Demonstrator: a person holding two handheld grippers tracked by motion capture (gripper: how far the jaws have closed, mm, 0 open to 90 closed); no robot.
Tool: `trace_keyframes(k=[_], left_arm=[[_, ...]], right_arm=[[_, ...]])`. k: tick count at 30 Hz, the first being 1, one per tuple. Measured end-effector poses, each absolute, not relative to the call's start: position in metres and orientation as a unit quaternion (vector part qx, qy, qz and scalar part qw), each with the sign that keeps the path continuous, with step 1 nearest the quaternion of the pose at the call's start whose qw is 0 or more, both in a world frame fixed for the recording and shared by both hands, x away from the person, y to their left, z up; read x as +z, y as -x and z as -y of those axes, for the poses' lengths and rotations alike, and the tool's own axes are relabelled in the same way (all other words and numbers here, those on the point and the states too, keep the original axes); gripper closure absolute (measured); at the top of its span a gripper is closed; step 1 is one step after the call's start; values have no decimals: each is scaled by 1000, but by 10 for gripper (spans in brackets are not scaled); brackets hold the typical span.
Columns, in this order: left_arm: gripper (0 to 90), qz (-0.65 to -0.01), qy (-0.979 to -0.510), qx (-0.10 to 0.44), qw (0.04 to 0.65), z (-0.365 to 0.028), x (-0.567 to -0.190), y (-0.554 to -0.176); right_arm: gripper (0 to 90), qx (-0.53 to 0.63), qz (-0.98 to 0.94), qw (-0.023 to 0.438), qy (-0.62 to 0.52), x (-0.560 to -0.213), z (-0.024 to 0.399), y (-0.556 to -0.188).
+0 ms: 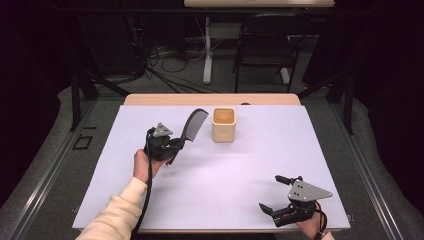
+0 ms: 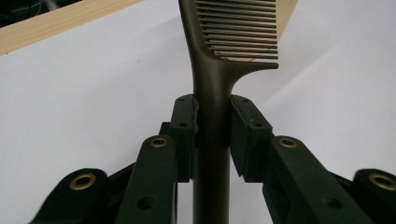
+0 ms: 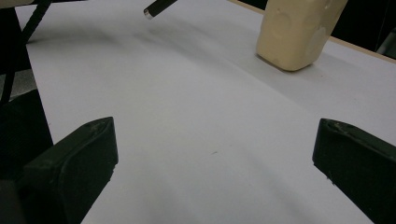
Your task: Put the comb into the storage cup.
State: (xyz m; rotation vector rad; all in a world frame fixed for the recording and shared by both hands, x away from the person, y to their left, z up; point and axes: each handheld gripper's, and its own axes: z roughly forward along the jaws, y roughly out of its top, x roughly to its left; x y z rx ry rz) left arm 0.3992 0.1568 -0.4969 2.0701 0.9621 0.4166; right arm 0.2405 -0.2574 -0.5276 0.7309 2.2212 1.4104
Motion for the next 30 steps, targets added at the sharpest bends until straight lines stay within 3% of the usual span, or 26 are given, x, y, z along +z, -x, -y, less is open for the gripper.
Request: trace_keyframes(k=[30], left_arm=[[725, -390, -797, 177, 426, -150, -490, -425]], right_arm=[[0, 508, -795, 205, -262, -528, 258, -241]])
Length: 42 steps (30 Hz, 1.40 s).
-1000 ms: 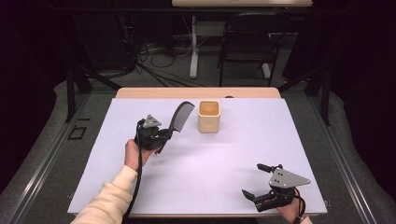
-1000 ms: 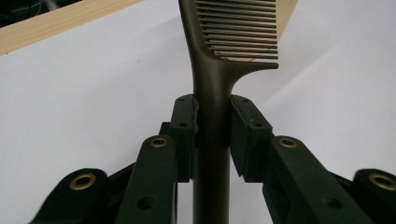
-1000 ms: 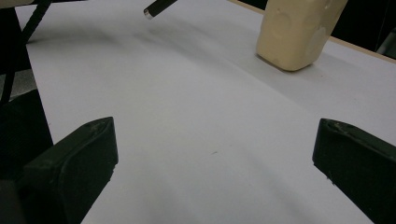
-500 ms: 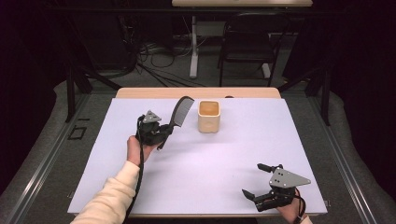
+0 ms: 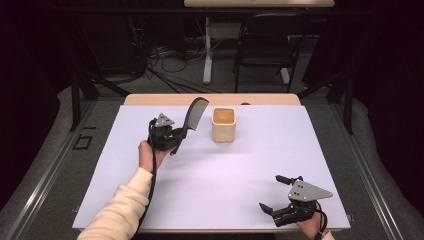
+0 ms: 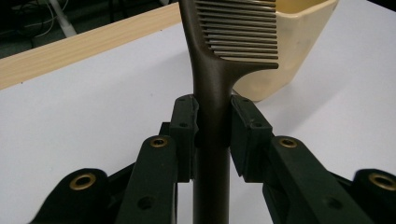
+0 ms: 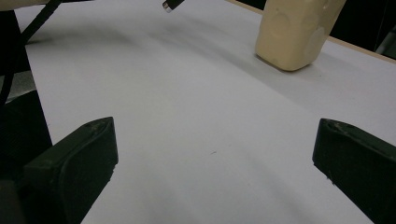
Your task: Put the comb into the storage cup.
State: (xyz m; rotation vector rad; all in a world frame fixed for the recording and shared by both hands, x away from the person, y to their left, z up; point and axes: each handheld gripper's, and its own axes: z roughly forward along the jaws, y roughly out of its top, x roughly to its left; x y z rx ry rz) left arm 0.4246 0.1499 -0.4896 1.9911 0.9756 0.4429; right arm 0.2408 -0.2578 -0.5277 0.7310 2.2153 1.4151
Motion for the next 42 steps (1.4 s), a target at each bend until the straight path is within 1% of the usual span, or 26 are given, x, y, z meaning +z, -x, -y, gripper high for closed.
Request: trace_keyframes(k=[42], left_arm=[[725, -374, -784, 188, 459, -129, -474, -448]], right_arm=[[0, 508, -794, 205, -261, -528, 258, -241]])
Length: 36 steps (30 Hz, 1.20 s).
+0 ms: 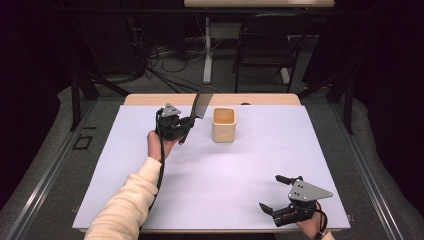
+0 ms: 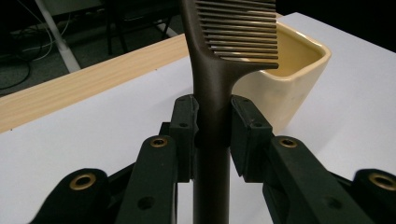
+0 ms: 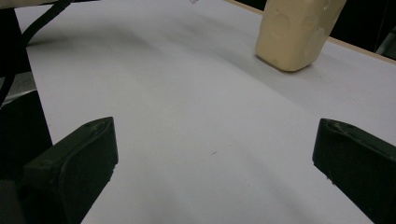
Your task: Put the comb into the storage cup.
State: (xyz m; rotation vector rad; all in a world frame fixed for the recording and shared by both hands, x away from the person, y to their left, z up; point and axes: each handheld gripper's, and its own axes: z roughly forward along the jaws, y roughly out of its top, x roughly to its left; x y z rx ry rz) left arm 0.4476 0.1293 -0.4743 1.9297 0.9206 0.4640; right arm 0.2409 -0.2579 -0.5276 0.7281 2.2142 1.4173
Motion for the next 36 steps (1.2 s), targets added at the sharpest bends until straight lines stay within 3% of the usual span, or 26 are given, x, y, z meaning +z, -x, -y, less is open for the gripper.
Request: trace_keyframes(k=[36], left_arm=[[725, -358, -785, 196, 466, -110, -460, -463]], right_arm=[[0, 508, -794, 205, -262, -528, 258, -241]])
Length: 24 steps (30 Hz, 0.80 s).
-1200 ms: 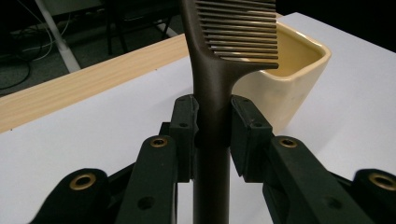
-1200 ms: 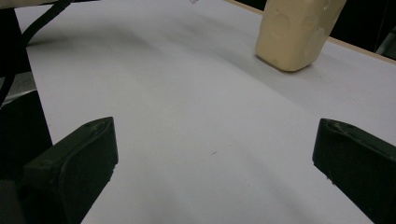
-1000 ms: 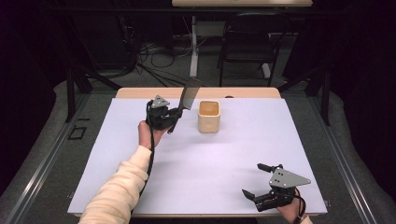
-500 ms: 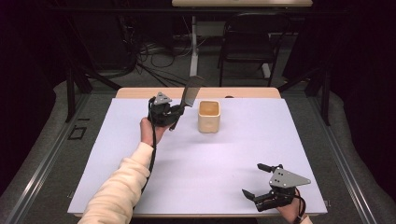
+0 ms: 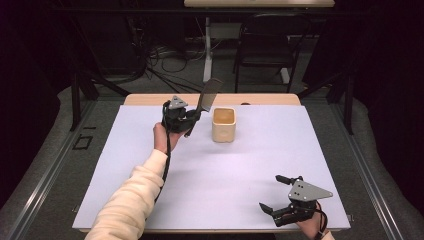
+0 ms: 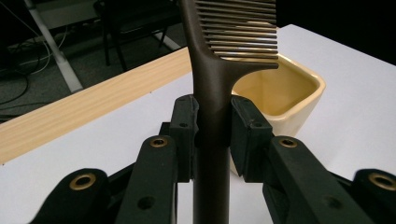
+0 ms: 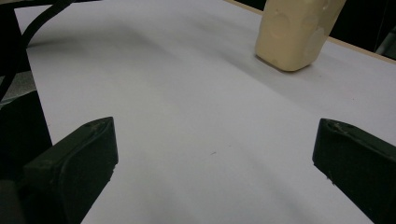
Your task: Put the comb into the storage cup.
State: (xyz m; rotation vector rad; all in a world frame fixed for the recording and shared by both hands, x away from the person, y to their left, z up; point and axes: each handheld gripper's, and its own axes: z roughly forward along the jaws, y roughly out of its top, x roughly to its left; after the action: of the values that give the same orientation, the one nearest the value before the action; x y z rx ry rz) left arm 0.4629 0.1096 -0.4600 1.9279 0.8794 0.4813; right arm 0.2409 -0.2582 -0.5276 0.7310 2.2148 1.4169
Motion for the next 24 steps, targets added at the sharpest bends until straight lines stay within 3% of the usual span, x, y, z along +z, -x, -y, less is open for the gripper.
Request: trace_keyframes(k=[24], left_arm=[[725, -341, -786, 207, 472, -91, -444, -469]], right_arm=[[0, 508, -795, 205, -261, -528, 259, -241]])
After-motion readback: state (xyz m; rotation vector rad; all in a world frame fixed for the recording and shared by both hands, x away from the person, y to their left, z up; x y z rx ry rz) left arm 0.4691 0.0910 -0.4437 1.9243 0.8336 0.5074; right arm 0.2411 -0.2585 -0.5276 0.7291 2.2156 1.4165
